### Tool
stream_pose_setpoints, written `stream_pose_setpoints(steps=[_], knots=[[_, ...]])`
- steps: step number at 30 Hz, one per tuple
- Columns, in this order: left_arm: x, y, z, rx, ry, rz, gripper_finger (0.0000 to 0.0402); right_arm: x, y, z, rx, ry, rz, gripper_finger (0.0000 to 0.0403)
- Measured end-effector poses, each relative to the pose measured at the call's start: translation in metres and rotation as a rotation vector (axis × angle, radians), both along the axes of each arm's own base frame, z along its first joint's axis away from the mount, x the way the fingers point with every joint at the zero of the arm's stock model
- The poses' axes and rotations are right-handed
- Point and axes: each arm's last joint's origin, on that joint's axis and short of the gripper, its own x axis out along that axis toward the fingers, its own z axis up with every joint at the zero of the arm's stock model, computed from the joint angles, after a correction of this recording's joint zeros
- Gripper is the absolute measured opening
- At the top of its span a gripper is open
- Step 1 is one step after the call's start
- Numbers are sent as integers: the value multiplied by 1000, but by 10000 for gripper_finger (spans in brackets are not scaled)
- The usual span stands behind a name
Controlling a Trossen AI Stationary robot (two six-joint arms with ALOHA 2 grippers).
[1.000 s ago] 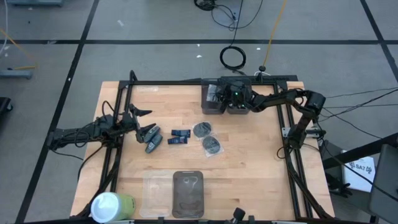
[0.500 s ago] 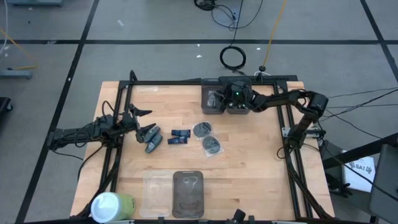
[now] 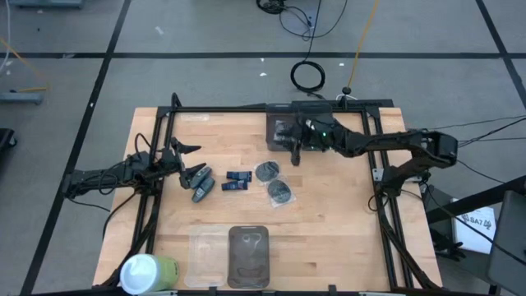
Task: Pick & Place Travel size toiletries
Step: Put the bottom black hairbrush into the top left black bin
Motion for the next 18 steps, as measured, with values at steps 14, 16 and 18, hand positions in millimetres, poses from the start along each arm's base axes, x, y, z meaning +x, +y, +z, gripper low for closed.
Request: stream_pose_setpoints(steps=[14,16,18], knots=[[0,0,0,0,0,0,310,-5,72,-33,28,164,218,128],[0,0,0,0,0,0,310,-9,75,-41,31,190,204,128],[0,0,0,0,0,0,310,-14,77,-49,54,210,202,128]])
